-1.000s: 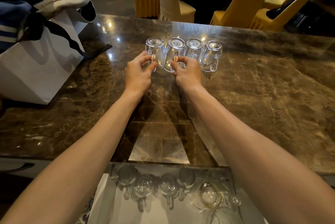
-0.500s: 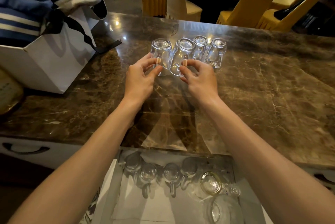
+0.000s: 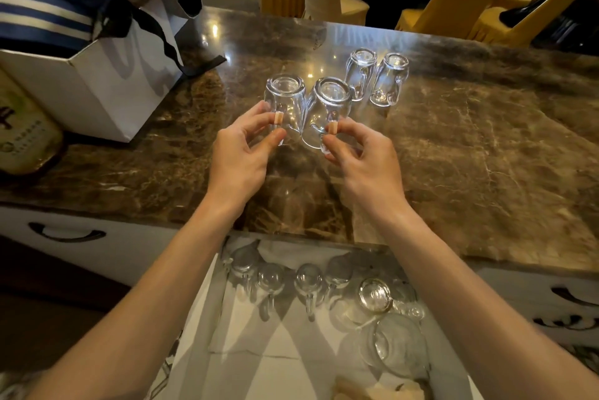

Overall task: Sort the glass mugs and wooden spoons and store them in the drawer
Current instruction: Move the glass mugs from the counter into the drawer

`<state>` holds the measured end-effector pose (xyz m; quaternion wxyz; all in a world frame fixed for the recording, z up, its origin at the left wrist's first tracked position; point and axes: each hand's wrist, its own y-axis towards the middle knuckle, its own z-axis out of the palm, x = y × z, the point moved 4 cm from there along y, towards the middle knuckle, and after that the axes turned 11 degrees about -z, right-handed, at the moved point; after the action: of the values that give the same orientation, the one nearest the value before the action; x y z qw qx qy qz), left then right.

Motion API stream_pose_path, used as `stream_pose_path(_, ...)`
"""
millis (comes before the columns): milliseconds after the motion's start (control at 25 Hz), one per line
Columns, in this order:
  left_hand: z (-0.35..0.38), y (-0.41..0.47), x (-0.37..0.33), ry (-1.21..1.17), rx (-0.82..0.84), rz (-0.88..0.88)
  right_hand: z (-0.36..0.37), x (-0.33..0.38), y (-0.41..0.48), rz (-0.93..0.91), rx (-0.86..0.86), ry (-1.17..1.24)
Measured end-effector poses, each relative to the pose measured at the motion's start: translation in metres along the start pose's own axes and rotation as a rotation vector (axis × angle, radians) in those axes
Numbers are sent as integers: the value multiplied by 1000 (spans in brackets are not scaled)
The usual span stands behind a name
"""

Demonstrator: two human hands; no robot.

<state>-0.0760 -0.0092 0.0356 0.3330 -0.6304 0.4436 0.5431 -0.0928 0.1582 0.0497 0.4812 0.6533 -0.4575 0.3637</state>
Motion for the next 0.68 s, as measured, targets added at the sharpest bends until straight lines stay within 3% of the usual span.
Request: stream_pose_path(680, -35, -104, 18, 33, 33, -87, -5, 5, -105, 29, 129, 91)
